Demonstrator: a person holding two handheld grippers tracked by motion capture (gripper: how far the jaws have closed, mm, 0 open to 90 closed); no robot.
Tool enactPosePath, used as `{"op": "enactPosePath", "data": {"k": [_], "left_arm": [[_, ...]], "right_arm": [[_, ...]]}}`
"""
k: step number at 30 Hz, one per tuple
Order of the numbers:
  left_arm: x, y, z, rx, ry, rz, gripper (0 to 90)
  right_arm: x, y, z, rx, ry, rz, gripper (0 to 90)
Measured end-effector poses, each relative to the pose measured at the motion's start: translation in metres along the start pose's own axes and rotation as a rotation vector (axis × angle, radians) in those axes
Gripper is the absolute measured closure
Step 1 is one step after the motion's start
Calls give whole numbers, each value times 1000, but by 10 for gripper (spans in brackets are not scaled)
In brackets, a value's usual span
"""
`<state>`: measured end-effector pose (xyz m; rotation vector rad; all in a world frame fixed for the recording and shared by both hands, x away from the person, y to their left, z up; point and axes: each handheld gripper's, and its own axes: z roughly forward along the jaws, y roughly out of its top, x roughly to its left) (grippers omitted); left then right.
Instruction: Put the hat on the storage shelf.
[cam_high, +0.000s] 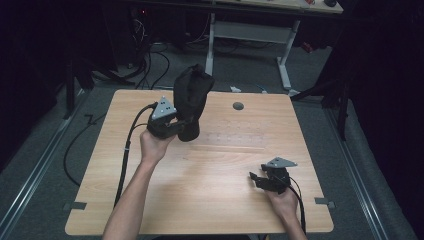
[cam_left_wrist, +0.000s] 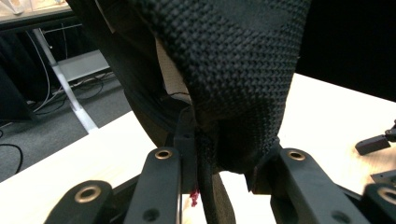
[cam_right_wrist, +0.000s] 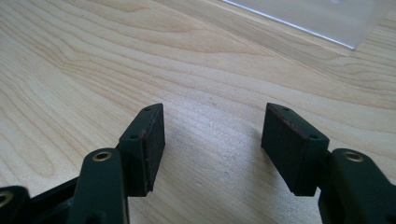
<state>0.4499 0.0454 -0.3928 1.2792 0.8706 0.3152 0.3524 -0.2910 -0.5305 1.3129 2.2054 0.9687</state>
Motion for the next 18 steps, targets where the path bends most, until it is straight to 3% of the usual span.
{"op": "enactPosePath", "data": {"k": [8, 10, 18], "left_arm": [[4, -4, 6, -18, -6, 9, 709], [5, -6, 6, -16, -3, 30, 709], [12, -13, 6, -19, -6, 22, 707]], "right_arm": [[-2, 0, -1, -3, 14, 16, 397], [-2, 0, -1, -3, 17, 23, 398], [-4, -1, -1, -7, 24, 28, 399]]}}
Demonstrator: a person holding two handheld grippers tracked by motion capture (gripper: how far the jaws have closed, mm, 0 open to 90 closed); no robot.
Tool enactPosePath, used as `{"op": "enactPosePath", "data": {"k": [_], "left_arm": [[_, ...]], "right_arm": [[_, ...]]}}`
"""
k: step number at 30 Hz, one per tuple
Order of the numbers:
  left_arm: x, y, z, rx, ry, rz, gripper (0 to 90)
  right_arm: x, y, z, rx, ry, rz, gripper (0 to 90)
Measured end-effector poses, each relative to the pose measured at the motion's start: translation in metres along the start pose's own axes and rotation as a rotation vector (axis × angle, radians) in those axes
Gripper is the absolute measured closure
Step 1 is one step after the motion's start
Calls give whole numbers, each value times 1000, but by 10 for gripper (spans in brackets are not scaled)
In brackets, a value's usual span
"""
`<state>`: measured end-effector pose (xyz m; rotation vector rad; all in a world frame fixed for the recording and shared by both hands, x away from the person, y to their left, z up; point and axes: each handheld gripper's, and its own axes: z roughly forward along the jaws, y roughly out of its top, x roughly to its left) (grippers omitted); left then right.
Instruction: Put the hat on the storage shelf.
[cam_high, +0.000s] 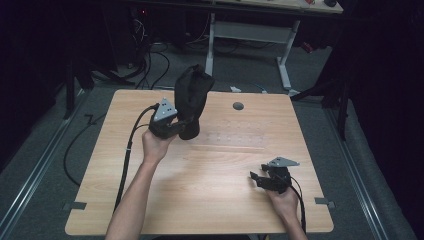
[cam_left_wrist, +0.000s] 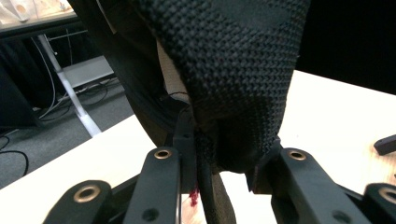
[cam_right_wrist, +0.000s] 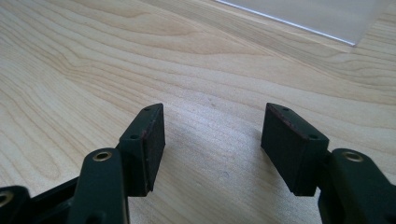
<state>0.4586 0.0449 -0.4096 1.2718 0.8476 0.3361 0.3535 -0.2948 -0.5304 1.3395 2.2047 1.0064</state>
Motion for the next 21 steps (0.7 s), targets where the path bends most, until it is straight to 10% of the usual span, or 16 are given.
{"op": "enactPosePath", "data": {"k": [21], "left_arm": [[12, -17, -8, 63, 81, -149, 665]], "right_arm": [[2, 0, 0, 3, -12, -9, 399]]}}
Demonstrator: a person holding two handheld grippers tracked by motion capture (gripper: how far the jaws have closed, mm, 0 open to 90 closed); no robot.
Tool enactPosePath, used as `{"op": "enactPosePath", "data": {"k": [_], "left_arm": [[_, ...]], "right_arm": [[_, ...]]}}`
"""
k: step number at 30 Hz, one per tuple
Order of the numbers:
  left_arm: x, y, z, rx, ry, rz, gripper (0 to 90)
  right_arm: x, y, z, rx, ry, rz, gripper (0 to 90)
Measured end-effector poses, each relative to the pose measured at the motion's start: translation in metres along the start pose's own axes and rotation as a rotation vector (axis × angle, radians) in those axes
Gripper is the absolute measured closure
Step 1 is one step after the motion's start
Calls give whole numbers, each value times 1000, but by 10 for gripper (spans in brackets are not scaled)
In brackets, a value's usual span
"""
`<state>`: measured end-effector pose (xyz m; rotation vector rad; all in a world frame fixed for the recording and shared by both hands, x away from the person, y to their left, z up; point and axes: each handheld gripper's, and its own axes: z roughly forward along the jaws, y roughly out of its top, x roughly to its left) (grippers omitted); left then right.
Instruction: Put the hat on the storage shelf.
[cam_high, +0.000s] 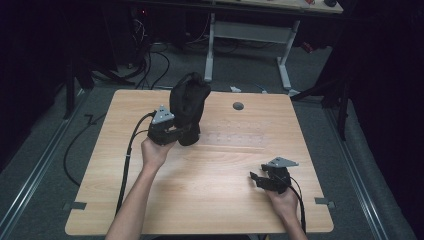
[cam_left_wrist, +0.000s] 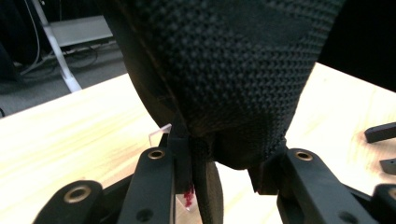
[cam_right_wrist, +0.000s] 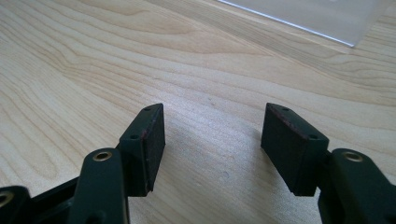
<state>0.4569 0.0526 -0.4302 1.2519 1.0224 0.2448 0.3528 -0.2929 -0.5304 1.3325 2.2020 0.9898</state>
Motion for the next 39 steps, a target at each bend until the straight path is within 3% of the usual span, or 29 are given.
{"op": "enactPosePath", "data": {"k": [13, 20, 27, 33, 39], "left_arm": [[1, -6, -5, 43, 41, -72, 606], [6, -8, -9, 61, 56, -113, 395], [7, -6, -15, 47, 60, -132, 275], [9, -6, -27, 55, 68, -130, 255], [11, -8, -39, 59, 80, -135, 294]], "right_arm": [[1, 0, 0, 1, -9, -10, 399], [1, 0, 0, 1, -9, -10, 399], [1, 0, 0, 0, -10, -14, 399], [1, 0, 0, 1, -10, -12, 399], [1, 0, 0, 1, -11, -13, 400]]}}
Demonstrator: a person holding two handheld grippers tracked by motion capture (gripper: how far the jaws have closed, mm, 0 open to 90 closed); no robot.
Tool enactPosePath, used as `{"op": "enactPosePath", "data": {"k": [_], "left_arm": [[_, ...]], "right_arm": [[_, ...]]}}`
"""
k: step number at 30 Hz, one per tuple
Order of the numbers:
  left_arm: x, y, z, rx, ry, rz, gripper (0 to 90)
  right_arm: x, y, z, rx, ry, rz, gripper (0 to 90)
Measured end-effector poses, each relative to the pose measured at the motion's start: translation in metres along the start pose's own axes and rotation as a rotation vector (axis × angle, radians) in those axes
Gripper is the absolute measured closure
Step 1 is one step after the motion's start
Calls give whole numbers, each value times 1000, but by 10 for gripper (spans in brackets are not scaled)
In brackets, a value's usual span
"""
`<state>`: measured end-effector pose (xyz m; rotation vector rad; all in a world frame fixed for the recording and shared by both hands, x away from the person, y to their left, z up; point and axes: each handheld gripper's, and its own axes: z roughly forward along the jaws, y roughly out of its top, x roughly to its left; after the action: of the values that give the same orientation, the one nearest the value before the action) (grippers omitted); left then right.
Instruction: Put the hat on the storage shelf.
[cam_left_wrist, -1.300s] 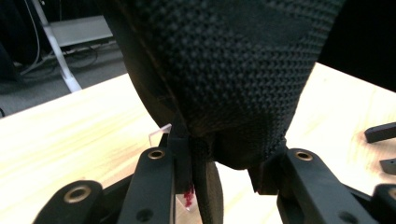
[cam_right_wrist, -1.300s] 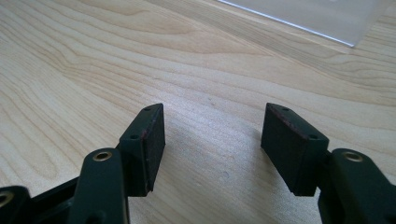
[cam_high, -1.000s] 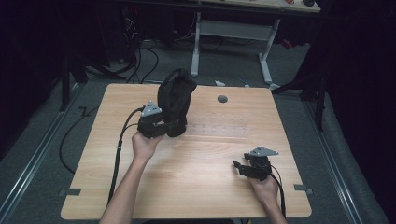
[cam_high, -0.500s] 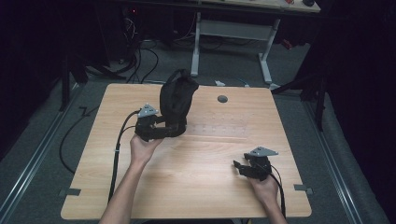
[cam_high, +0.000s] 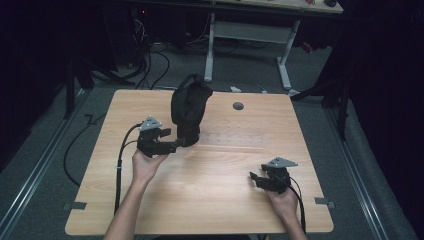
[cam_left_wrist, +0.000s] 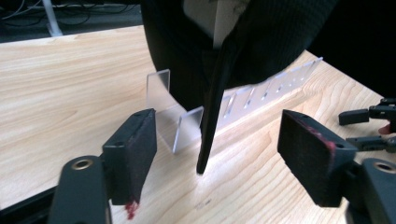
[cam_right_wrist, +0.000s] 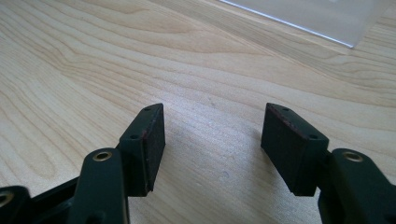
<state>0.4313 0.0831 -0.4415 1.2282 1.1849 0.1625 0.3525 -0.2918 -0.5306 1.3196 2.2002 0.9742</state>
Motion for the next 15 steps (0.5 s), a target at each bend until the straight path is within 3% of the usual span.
{"op": "enactPosePath", "data": {"k": [4, 15], "left_arm": [[3, -1, -8, 1, 12, 10, 306], [5, -4, -28, 0, 19, -24, 325]], "right_arm": [[1, 0, 0, 2, -5, -3, 400], [1, 0, 0, 2, -8, -5, 400]]}}
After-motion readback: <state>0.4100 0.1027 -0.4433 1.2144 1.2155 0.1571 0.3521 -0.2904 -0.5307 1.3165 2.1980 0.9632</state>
